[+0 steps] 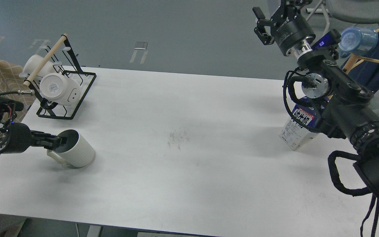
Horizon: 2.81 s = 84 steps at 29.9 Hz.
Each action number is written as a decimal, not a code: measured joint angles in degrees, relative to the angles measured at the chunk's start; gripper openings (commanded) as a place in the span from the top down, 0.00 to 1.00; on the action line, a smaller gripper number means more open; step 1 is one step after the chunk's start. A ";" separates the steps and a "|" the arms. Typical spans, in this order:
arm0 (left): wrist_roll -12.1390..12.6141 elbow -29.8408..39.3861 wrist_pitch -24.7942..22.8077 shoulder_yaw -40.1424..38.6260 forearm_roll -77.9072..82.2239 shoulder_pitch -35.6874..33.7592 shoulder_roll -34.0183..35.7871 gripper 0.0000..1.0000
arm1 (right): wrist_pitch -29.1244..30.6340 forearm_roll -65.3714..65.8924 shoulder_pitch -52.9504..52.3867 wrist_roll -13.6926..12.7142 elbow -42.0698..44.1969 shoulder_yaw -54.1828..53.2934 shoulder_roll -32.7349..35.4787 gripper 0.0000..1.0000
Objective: Place cup and milk with both arms
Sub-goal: 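Grasp the white mug rim with the left gripper and lift, then carry the mug to table center and set it upright, then open the left gripper and withdraw it from the mug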
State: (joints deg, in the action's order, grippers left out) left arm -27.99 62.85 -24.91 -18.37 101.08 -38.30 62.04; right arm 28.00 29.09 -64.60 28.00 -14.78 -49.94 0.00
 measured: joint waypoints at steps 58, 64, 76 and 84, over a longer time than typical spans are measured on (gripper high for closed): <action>0.60 -10.29 -3.09 17.69 9.58 -29.45 -42.54 1.00 | 0.00 0.02 -5.38 0.00 0.97 0.20 0.00 0.00; 1.06 -11.55 -3.09 19.14 9.54 -29.45 -43.26 1.00 | 0.00 -0.01 -5.13 0.00 0.97 0.20 0.00 0.00; 1.71 -12.14 -3.08 19.51 8.98 -28.94 -43.68 0.14 | 0.00 -0.01 -4.75 0.00 0.89 0.18 0.00 0.00; 1.32 -11.25 -3.09 19.08 3.69 -33.12 -43.15 0.08 | 0.00 -0.01 -4.66 0.00 0.69 0.19 0.00 0.00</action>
State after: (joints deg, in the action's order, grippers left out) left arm -26.67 51.61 -28.00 0.70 104.77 -71.43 18.90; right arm 28.00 29.08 -69.26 28.00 -14.09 -49.75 0.00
